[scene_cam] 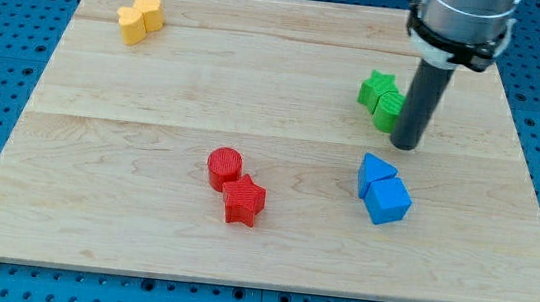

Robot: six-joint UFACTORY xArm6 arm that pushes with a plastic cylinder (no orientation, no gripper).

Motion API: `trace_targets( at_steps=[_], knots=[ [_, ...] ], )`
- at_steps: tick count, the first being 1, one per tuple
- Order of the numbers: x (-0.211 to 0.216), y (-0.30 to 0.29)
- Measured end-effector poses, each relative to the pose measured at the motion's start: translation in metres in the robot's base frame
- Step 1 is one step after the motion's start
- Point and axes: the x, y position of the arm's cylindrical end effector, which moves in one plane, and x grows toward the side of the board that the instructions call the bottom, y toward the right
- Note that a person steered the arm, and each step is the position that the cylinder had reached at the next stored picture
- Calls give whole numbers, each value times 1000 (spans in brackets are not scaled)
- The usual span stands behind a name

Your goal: Separate green star from green circle

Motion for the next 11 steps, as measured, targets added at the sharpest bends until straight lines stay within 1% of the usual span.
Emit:
trace_targets(
  at_steps=[1,3,4,7,11],
  knots=[
    [-15,11],
    [-79,-42],
    [-94,-42],
    [-101,-38],
    [-131,-54]
  ],
)
